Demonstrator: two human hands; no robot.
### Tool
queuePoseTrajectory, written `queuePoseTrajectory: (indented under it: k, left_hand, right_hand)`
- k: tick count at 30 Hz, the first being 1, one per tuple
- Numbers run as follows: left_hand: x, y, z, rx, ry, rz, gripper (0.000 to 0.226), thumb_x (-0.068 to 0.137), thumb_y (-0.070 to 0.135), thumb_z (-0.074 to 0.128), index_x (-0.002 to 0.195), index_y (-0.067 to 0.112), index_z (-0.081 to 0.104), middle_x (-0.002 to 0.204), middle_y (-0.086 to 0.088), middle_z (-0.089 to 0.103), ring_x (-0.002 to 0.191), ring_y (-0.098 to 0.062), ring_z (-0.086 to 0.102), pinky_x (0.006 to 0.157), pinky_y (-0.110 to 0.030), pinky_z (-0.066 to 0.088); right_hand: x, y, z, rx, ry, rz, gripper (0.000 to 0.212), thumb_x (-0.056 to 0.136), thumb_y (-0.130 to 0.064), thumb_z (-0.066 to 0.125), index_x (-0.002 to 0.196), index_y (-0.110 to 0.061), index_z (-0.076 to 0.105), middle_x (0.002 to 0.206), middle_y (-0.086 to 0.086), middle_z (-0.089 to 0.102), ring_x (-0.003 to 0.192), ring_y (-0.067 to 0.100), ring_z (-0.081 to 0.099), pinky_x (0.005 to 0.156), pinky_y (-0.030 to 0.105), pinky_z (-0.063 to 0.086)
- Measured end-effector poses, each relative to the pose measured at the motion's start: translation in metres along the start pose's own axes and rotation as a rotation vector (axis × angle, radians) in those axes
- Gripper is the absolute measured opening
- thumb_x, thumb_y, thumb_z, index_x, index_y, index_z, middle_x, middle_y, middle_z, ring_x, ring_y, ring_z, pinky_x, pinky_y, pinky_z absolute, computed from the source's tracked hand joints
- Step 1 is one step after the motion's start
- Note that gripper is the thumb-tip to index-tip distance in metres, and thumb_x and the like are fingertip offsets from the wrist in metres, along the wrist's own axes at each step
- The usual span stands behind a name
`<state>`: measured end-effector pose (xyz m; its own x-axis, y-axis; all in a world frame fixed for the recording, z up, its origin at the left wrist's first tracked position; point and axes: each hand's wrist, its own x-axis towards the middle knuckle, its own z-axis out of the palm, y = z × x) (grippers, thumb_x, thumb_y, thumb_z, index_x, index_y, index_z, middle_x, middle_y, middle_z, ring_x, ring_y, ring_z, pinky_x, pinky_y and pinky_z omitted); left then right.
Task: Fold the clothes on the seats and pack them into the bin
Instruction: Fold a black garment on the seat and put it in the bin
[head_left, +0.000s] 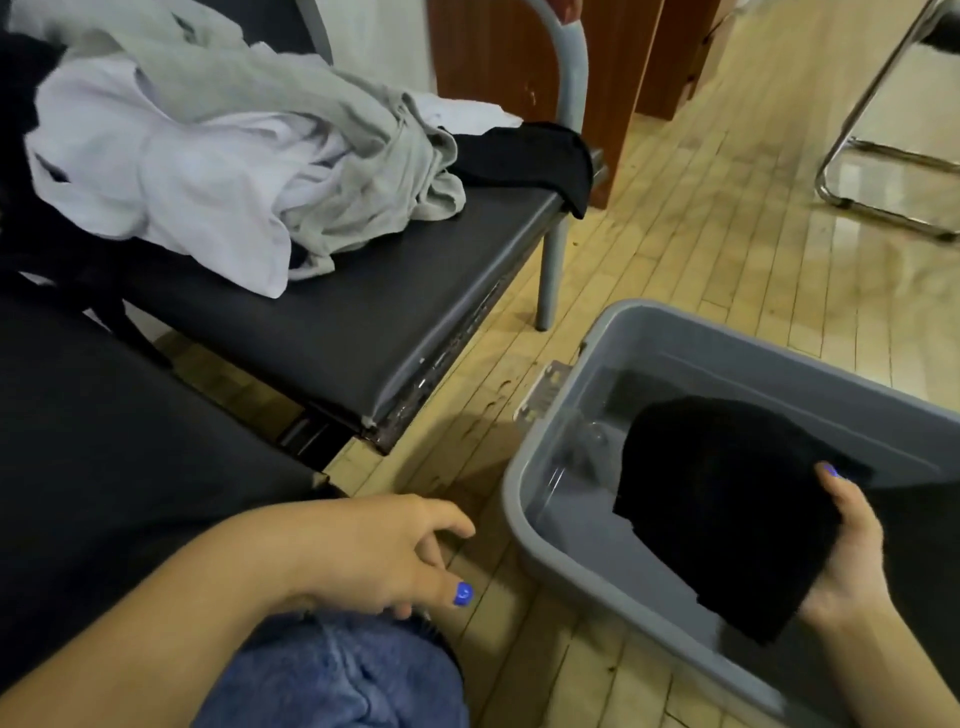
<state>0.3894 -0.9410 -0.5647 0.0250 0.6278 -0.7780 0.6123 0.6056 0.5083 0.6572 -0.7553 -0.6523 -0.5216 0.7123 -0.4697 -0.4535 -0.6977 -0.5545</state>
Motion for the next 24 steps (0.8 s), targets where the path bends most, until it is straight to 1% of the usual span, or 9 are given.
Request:
queuePoseTrajectory:
  k: [2, 5, 9, 12, 14, 16, 20, 22, 24]
  left_hand:
    - [0.001, 0.003, 0.0, -0.011, 0.01, -0.004, 0.057, 0.091, 0.037, 0.059, 0.142, 0.035, 0.033, 0.113, 0.006, 0.064, 0.087, -0.007, 0.062, 0.085, -0.028, 0.052]
    - [0.002, 0.006, 0.0, -0.005, 0.018, -0.031, 0.055, 0.092, 0.037, 0.057, 0.141, 0.038, 0.032, 0.111, 0.011, 0.06, 0.083, -0.004, 0.063, 0.08, -0.023, 0.053]
    - [0.007, 0.01, 0.001, 0.028, 0.08, -0.074, 0.06, 0.092, 0.037, 0.058, 0.143, 0.038, 0.027, 0.104, 0.014, 0.059, 0.075, -0.003, 0.06, 0.07, -0.021, 0.051]
    - [0.011, 0.016, -0.001, 0.06, 0.101, -0.084, 0.063, 0.092, 0.038, 0.057, 0.145, 0.039, 0.023, 0.105, 0.014, 0.059, 0.074, -0.003, 0.059, 0.07, -0.021, 0.051]
    - [0.013, 0.021, -0.002, 0.081, 0.096, -0.079, 0.064, 0.092, 0.039, 0.056, 0.146, 0.039, 0.022, 0.108, 0.014, 0.06, 0.084, -0.005, 0.062, 0.081, -0.025, 0.054]
    - [0.014, 0.025, -0.003, 0.082, 0.097, -0.082, 0.063, 0.092, 0.039, 0.056, 0.145, 0.04, 0.022, 0.108, 0.015, 0.059, 0.087, -0.004, 0.062, 0.085, -0.026, 0.054]
    - [0.014, 0.032, -0.006, 0.108, 0.075, -0.097, 0.062, 0.093, 0.04, 0.053, 0.146, 0.041, 0.02, 0.108, 0.016, 0.057, 0.09, -0.003, 0.061, 0.089, -0.027, 0.053]
    - [0.014, 0.033, -0.007, 0.128, 0.058, -0.098, 0.062, 0.093, 0.039, 0.053, 0.146, 0.04, 0.02, 0.109, 0.017, 0.057, 0.09, -0.002, 0.061, 0.088, -0.025, 0.053]
    - [0.015, 0.031, -0.008, 0.144, 0.044, -0.095, 0.063, 0.094, 0.036, 0.054, 0.146, 0.04, 0.019, 0.109, 0.018, 0.058, 0.087, 0.0, 0.062, 0.084, -0.021, 0.053]
  right_hand:
    - [0.008, 0.0, -0.007, -0.124, -0.087, 0.13, 0.031, 0.075, -0.029, 0.061, 0.095, -0.007, 0.068, 0.088, 0.013, 0.072, 0.085, 0.028, 0.069, 0.067, 0.041, 0.058]
    - [0.023, 0.007, -0.022, -0.317, 0.05, 0.182, 0.038, 0.041, -0.023, 0.081, 0.074, -0.007, 0.075, 0.071, 0.01, 0.071, 0.061, 0.025, 0.069, 0.049, 0.033, 0.056]
    - [0.053, 0.028, -0.043, -0.391, 0.21, 0.298, 0.03, 0.065, -0.006, 0.066, 0.095, -0.002, 0.072, 0.089, 0.017, 0.071, 0.078, 0.031, 0.07, 0.052, 0.034, 0.058]
    - [0.081, 0.045, -0.084, -0.485, 0.395, 0.356, 0.057, 0.091, 0.006, 0.04, 0.143, -0.017, 0.039, 0.118, 0.017, 0.059, 0.101, 0.031, 0.057, 0.075, 0.039, 0.058]
    - [0.092, 0.051, -0.112, -0.663, 0.509, 0.382, 0.055, 0.095, 0.006, 0.04, 0.147, -0.013, 0.03, 0.126, 0.02, 0.052, 0.106, 0.032, 0.049, 0.083, 0.045, 0.049]
    - [0.097, 0.057, -0.127, -0.942, 0.533, 0.463, 0.035, 0.095, 0.002, 0.046, 0.129, -0.003, 0.044, 0.129, 0.023, 0.049, 0.104, 0.033, 0.045, 0.076, 0.045, 0.047]
    - [0.108, 0.079, -0.123, -1.472, 0.348, 0.414, 0.057, 0.094, -0.002, 0.048, 0.146, -0.006, 0.027, 0.114, 0.021, 0.053, 0.083, 0.028, 0.051, 0.069, 0.036, 0.045]
    - [0.118, 0.091, -0.12, -1.916, 0.119, 0.338, 0.072, 0.093, -0.017, 0.051, 0.153, -0.018, 0.011, 0.141, 0.019, 0.039, 0.113, 0.035, 0.051, 0.089, 0.04, 0.046]
    - [0.127, 0.101, -0.12, -2.308, -0.166, 0.28, 0.073, 0.094, -0.027, 0.05, 0.153, -0.03, 0.005, 0.16, 0.01, 0.006, 0.144, 0.033, 0.016, 0.115, 0.044, 0.022]
